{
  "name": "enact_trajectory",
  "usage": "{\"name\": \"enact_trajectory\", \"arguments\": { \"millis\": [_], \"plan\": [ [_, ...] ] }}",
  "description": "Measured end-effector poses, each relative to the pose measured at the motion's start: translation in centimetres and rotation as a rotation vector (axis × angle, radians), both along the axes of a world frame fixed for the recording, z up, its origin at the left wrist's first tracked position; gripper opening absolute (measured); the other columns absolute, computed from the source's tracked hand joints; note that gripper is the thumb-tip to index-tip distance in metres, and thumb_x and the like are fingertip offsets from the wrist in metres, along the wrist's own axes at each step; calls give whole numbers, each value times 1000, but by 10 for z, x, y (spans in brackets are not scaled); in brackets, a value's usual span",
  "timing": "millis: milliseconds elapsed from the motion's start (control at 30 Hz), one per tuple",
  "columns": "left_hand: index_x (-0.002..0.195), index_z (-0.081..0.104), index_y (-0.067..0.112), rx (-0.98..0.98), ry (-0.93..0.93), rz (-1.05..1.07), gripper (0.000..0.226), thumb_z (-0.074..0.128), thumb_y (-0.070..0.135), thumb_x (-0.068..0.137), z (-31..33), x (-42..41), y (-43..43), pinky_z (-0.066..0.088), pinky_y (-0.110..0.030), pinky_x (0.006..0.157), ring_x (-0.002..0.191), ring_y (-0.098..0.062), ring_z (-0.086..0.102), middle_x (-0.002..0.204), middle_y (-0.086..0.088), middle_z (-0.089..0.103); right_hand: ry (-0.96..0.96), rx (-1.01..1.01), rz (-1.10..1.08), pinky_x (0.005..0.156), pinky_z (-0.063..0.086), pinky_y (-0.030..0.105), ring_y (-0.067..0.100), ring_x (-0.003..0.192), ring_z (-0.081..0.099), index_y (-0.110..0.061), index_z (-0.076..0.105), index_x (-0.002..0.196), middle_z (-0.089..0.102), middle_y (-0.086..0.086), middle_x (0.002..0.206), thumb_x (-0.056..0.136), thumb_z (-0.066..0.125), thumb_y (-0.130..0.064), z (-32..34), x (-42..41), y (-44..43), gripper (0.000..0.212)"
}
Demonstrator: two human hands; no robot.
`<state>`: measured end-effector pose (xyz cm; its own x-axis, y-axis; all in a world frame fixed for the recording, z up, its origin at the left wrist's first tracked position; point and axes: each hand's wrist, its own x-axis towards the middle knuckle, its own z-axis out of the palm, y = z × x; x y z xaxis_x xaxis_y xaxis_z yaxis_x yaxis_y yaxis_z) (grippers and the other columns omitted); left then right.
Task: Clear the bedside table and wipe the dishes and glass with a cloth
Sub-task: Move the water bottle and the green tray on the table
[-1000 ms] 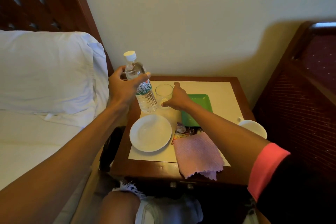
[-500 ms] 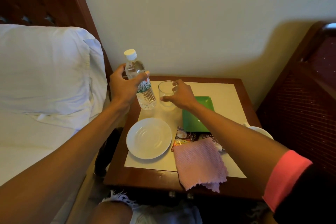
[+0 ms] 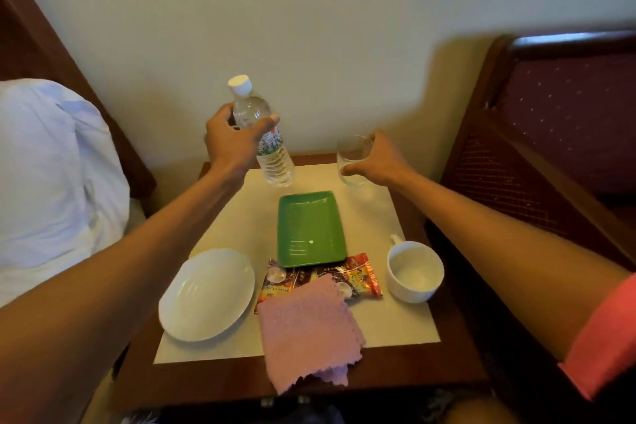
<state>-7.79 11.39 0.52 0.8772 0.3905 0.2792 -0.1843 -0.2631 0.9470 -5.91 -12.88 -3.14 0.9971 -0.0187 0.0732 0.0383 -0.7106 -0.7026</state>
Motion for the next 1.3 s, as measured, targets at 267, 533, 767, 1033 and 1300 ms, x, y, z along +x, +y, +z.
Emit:
{"name": "enact_trajectory", "arguments": {
  "millis": [267, 533, 767, 1033, 1300],
  "plan": [
    [113, 68, 12, -32, 117, -23, 53, 90, 30, 68, -14, 59, -82, 50, -22, 67, 93, -16, 68, 105, -1, 73, 74, 16, -52, 86, 53, 43, 27, 102, 58, -4, 54, 114, 59, 11, 114, 64, 89, -34, -27, 5, -49, 68],
    [114, 67, 17, 99, 164, -124, 57, 91, 32, 65, -34, 88, -120, 48, -22, 67, 95, -17, 66, 106, 0, 71, 73, 49, -12, 82, 54, 51, 31, 96, 63, -2, 55, 111, 63, 15, 107, 62, 90, -34, -40, 21, -60, 68],
    [134, 52, 17, 236, 222, -188, 77, 88, 38, 69, -36, 96, -117, 53, -36, 92, 115, -22, 60, 128, -2, 63, 53, 107, -1, 78, 51, 33, 21, 99, 60, -14, 46, 122, 60, 4, 114, 67, 86, -38, -56, 24, -59, 72],
    [136, 50, 19, 189, 362, -272, 54, 69, 39, 90, -21, 18, -85, 52, -38, 89, 111, -22, 60, 123, -6, 59, 32, 150, -11, 77, 44, 28, 15, 101, 56, -11, 49, 131, 58, 0, 117, 64, 90, -35, -27, 0, -49, 82],
    [124, 58, 24, -382, 570, -529, 49, 39, 61, 98, -4, -91, -44, 50, -46, 94, 115, -31, 60, 130, -8, 59, 138, 244, 308, 79, 61, 42, 20, 101, 67, -12, 52, 125, 65, 5, 115, 61, 92, -27, 48, -69, 4, 76]
  ]
}}
